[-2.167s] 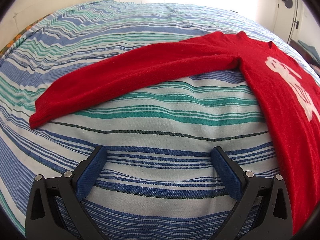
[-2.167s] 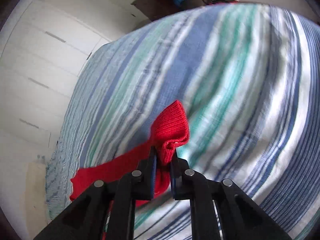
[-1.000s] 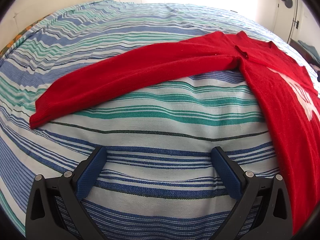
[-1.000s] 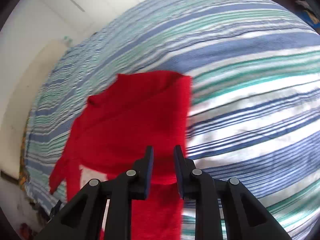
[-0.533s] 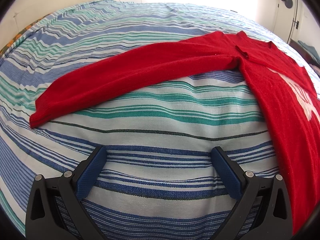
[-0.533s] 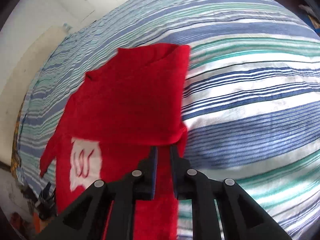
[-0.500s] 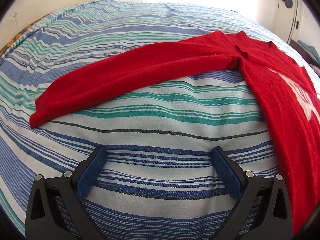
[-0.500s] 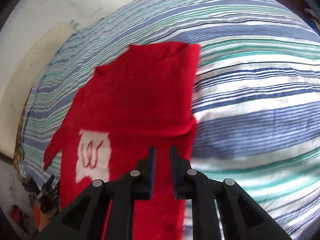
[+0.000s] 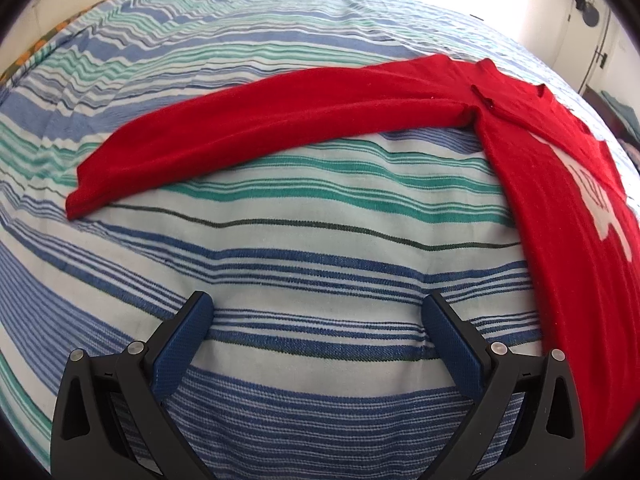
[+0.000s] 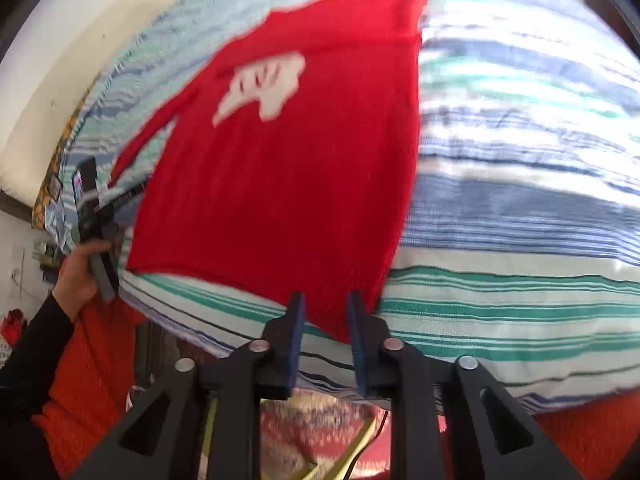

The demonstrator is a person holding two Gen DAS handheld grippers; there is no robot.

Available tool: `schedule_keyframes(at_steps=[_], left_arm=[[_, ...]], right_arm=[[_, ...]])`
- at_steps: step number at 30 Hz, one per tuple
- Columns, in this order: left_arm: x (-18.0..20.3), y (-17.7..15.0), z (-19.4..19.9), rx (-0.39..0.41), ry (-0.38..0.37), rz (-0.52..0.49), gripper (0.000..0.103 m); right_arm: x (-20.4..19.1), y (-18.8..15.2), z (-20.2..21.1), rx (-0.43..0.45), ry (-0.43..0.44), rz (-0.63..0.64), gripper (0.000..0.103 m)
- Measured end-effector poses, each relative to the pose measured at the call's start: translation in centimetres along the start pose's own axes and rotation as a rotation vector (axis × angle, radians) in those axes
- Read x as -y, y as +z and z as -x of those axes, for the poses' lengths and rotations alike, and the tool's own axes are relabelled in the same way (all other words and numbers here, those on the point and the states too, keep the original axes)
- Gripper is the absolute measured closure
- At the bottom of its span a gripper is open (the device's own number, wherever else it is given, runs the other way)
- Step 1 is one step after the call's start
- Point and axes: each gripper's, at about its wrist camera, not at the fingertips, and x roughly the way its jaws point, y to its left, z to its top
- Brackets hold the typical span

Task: Fold small clothes
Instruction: 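Lower the folded side onto the sweater and open the right tool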

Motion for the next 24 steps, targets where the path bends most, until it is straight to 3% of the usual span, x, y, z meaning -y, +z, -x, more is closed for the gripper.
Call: schedule_keyframes(at_steps=[4, 10, 17, 24], left_arm=[[0.1, -0.6, 0.8, -0.015, 0.004, 0.015, 0.001], [-1.2, -1.4, 2.5, -0.010, -0.061, 0.085, 0.001], [-2.5, -1.0, 3.3, 0.005, -0.117, 0.192, 0.001], [-3.7, -0.6, 4.4, 0.037, -0.106, 0.246, 0.001]], right_arm=[[-1.6, 0.2, -0.2, 0.125, 0.087, -0.051, 0.070], [-2.7, -0.6, -5.1, 0.014, 0.066, -0.009, 0.069], [-3.0, -1.1, -5.2, 0.034, 0.054, 0.011, 0.068], [-4.1, -1.6, -5.1, 0.060, 0.048, 0.044, 0.062]])
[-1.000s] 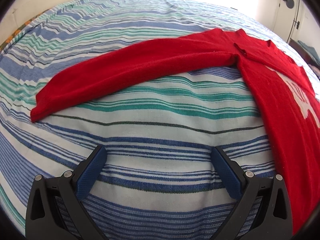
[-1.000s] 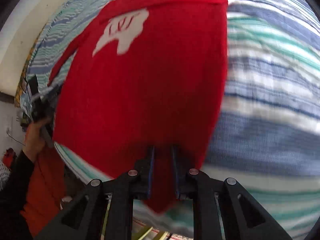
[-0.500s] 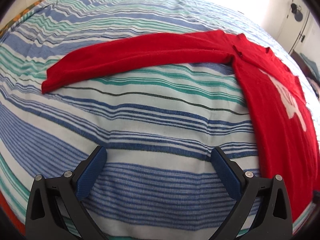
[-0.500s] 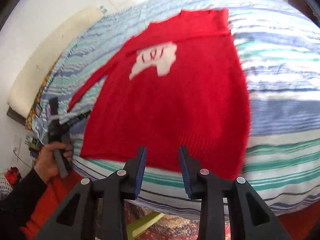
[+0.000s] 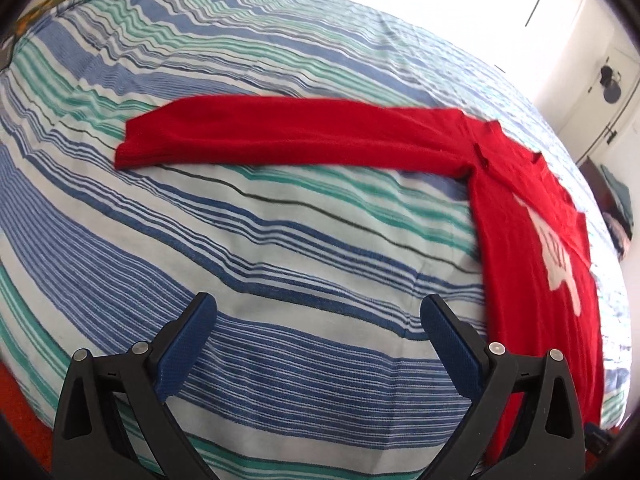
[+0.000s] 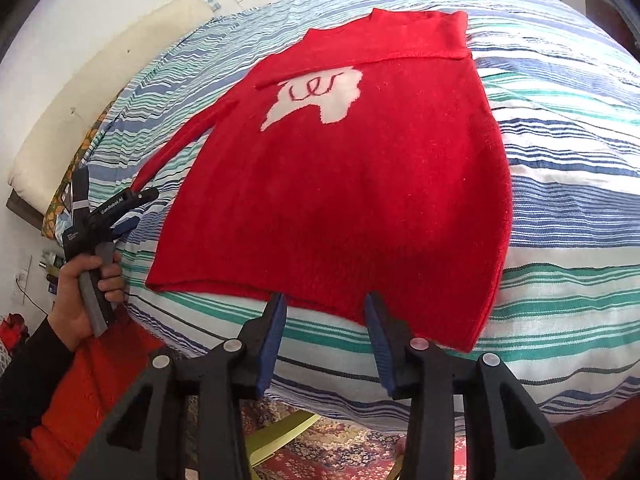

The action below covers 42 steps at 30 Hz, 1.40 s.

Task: Fold small clothes
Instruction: 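Lower the folded side onto the sweater and open the right tool, then grasp the other sweater side with the left tool and fold it across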

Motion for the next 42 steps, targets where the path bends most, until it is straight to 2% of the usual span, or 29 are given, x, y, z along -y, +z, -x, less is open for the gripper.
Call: schedule_keyframes(at_steps=[3, 5, 6, 9, 10, 13, 16, 20, 21, 22, 23, 25, 28, 30, 32, 35, 39, 42], left_arm=[[-1.8, 1.4, 1.5, 0.047, -0.059, 0.095, 0.001], [-4.8, 3.0, 2.3, 0.087, -0.104, 0.230, 0.001], [-7.0, 3.7, 2.3, 0.100, -0.127, 0.329, 0.001], [-12.7, 4.6, 0.7, 0.073, -0.174, 0.574, 0.002], [-14.0, 4.8, 0.1, 0.062, -0.178, 0.616, 0.004], [-16.6, 6.1, -1.6, 0.039, -0.185, 0.654, 0.013], [-17.3, 7.6, -3.2, 0.016, -0.207, 0.670, 0.013], [-17.6, 8.7, -5.2, 0.035, -0.210, 0.723, 0.015], [-17.4, 8.9, -5.3, 0.043, -0.208, 0.717, 0.022], [-17.0, 9.2, -5.6, 0.044, -0.210, 0.699, 0.037], [-16.7, 9.5, -5.9, 0.033, -0.205, 0.680, 0.045], [-16.2, 9.9, -6.2, 0.012, -0.184, 0.640, 0.090], [-15.5, 10.3, -4.9, 0.036, -0.160, 0.623, 0.094], [-13.8, 11.3, -3.8, 0.056, -0.153, 0.585, 0.094], [-10.8, 13.0, -2.3, 0.079, -0.159, 0.507, 0.095], [-3.4, 16.5, 0.0, 0.133, -0.213, 0.361, 0.095], [11.3, 20.3, 2.2, 0.189, -0.357, 0.112, 0.095], [23.3, 20.1, 2.6, 0.214, -0.449, -0.075, 0.095]], right_arm=[[-0.4, 0.0, 0.2, 0.020, 0.020, 0.014, 0.062], [-0.6, -0.1, 0.4, 0.028, 0.028, 0.025, 0.061], [-0.8, -0.2, 0.4, 0.029, 0.030, 0.031, 0.061], [-0.9, -0.4, 0.4, 0.023, 0.029, 0.044, 0.061], [-0.9, -0.4, 0.4, 0.020, 0.032, 0.045, 0.061], [-0.8, -0.3, 0.3, 0.021, 0.036, 0.039, 0.061], [-0.6, -0.2, 0.1, 0.017, 0.039, 0.026, 0.060], [-0.6, -0.1, -0.5, 0.001, 0.033, 0.024, 0.060], [-0.7, -0.1, -0.6, -0.001, 0.032, 0.025, 0.060], [-0.7, 0.0, -0.7, -0.002, 0.030, 0.027, 0.060], [-0.7, 0.0, -0.8, -0.003, 0.030, 0.028, 0.059], [-0.7, 0.0, -0.9, -0.003, 0.032, 0.027, 0.058], [-0.7, 0.1, -1.0, 0.000, 0.037, 0.027, 0.057], [-0.6, 0.1, -0.9, 0.004, 0.046, 0.024, 0.057], [-0.5, 0.1, -0.7, 0.012, 0.058, 0.020, 0.057], [-0.5, 0.1, -0.4, 0.025, 0.091, 0.016, 0.057], [-0.7, 0.1, 0.0, 0.037, 0.131, 0.026, 0.057], [-0.8, 0.0, 0.5, 0.049, 0.146, 0.033, 0.057]])
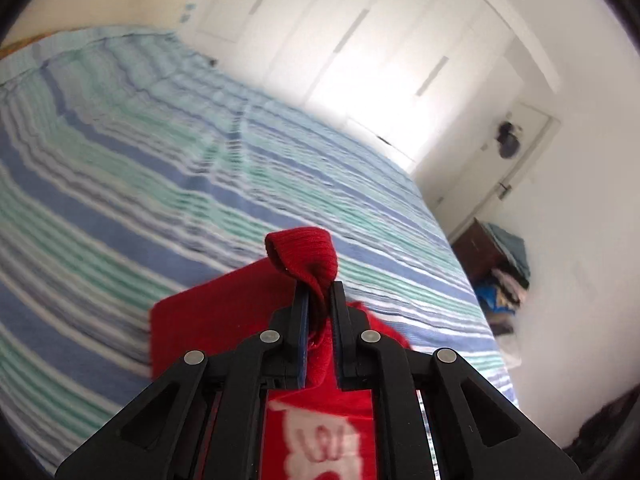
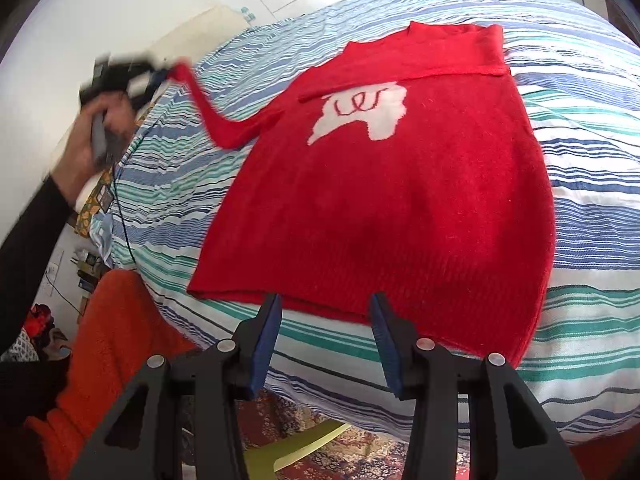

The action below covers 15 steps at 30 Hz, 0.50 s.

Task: Fold small clothes
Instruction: 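Grasp the other sweater side with the left tool and fold it across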

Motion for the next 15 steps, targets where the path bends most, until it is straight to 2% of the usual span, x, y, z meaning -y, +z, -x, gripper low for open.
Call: schedule_keyframes(at_steps=[2, 3, 4, 5, 6, 8, 10, 13, 15], left_arm=[[5.9, -2.1, -3.6, -0.034, -0.059, -0.089, 0.089], [8.1, -3.7, -5.8, -0.084, -0.065, -0.122, 0.073], [9.9, -5.9, -8.4, -0.169, -0.057, -0.147, 0.047], [10.4, -8.1, -9.7, -0.237, -0.039, -0.156, 0.039], [10.5, -10.8, -10.9, -0.307, -0.028, -0.164, 0.040], [8.1, -14.3, -10.2, -0.358, -0.036, -0.162, 0.042], [5.0, -15.7, -7.4, -0.372, -0.020, -0.159, 0.042], [-2.4, -13.1, -3.6, -0.336, 0.073, -0.132, 0.042], [-6.8, -10.1, -3.0, -0.300, 0.161, -0.137, 0.042]], right_arm=[[0.0, 0.0, 0.3, 0.010, 0.004, 0.000, 0.057], [0.1, 0.0, 0.4, 0.015, 0.005, -0.004, 0.057], [0.2, 0.0, 0.5, 0.018, 0.003, -0.010, 0.057], [0.3, 0.0, 0.6, 0.022, -0.001, -0.015, 0.057], [0.4, 0.0, 0.8, 0.028, -0.002, -0.021, 0.057], [0.8, -0.1, 1.2, 0.040, 0.000, -0.034, 0.057], [1.3, -0.2, 1.5, 0.049, 0.007, -0.050, 0.057], [2.1, -0.2, 1.4, 0.047, 0.028, -0.083, 0.057], [2.5, -0.2, 1.0, 0.039, 0.043, -0.102, 0.057]])
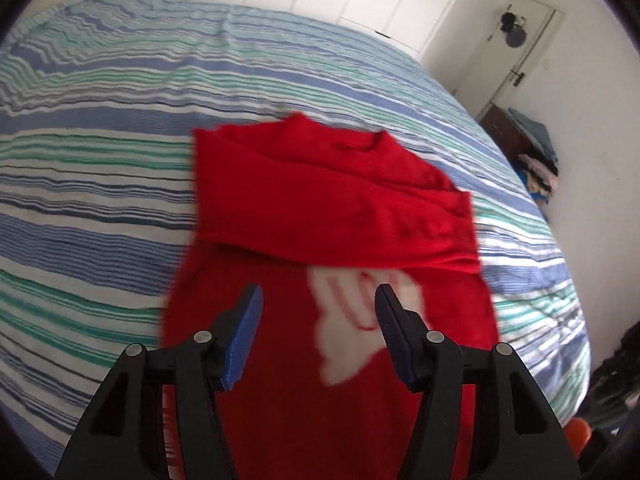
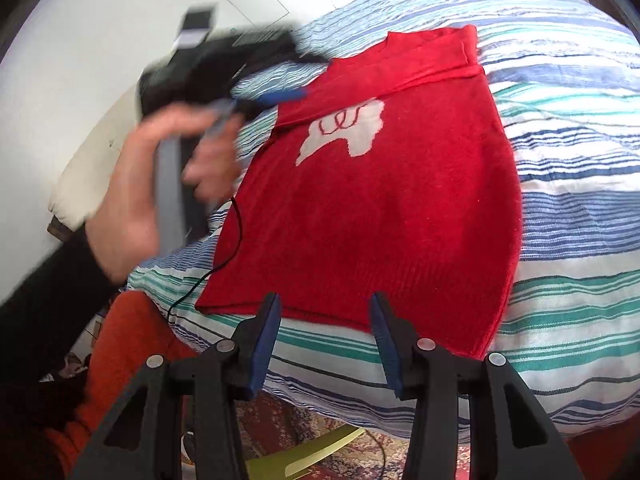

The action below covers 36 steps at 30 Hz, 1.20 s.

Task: Fold small clothes
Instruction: 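Grasp the other sweater side with the left tool and fold it across, then release the folded side with the left tool and withdraw it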

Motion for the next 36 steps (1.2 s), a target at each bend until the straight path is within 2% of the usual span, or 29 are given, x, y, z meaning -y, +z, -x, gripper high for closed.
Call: schedule_keyframes(at_steps=[3, 4, 6, 9, 12, 15, 16, 17, 18, 21, 22, 27, 29, 32, 34, 36], left_arm=[[-5.6, 0.9, 1.2, -0.002, 0.107, -0.049, 0.042], [-6.7, 0.8, 1.5, -0.014, 0.123, -0.079, 0.042], [-7.6, 1.1, 1.1, -0.031, 0.109, -0.125, 0.040], [-6.4, 1.1, -0.8, -0.051, 0.110, -0.236, 0.039], [-3.6, 1.1, -3.5, -0.065, 0.120, -0.332, 0.039], [-1.6, 1.3, -6.6, -0.093, 0.180, -0.378, 0.039], [-1.4, 1.4, -7.6, -0.109, 0.211, -0.376, 0.045], [-1.5, 1.3, -8.1, -0.112, 0.228, -0.365, 0.059], [-2.4, 1.6, -8.5, -0.103, 0.244, -0.320, 0.098], [-5.7, 1.8, -6.3, 0.006, 0.249, -0.136, 0.099], [-6.4, 1.6, -5.8, 0.022, 0.253, -0.104, 0.099], [-8.3, -0.1, -7.6, -0.039, 0.249, -0.049, 0.098], [-8.4, -0.1, -7.9, -0.047, 0.254, -0.021, 0.093], [-9.3, -0.1, -7.4, -0.060, 0.199, 0.061, 0.084], [-9.8, -0.3, -6.3, -0.069, 0.167, 0.095, 0.061], [-9.8, -0.5, -4.8, -0.063, 0.191, 0.090, 0.046]], right_arm=[[0.3, 0.2, -0.5, -0.013, 0.009, -0.007, 0.057], [0.2, 0.3, -0.7, -0.017, 0.009, -0.002, 0.057], [0.0, 0.2, -1.0, -0.025, 0.006, 0.009, 0.057], [0.0, 0.1, -1.4, -0.038, -0.003, 0.016, 0.057], [0.3, 0.1, -1.7, -0.045, -0.013, 0.011, 0.057], [0.5, 0.0, -1.7, -0.045, -0.020, 0.003, 0.057], [0.5, 0.0, -1.7, -0.045, -0.022, 0.002, 0.057], [0.5, 0.0, -1.7, -0.045, -0.024, 0.001, 0.057], [0.5, 0.0, -1.7, -0.046, -0.026, 0.002, 0.057], [0.5, 0.0, -1.8, -0.049, -0.031, 0.004, 0.057], [0.5, 0.0, -1.8, -0.049, -0.031, 0.005, 0.057], [0.8, 0.1, -2.0, -0.057, -0.026, 0.004, 0.057], [0.9, 0.1, -2.2, -0.064, -0.028, 0.005, 0.057], [0.8, 0.2, -2.0, -0.061, -0.032, 0.008, 0.057], [0.9, 0.2, -1.9, -0.056, -0.034, 0.007, 0.057], [0.8, 0.2, -1.7, -0.047, -0.038, 0.008, 0.057]])
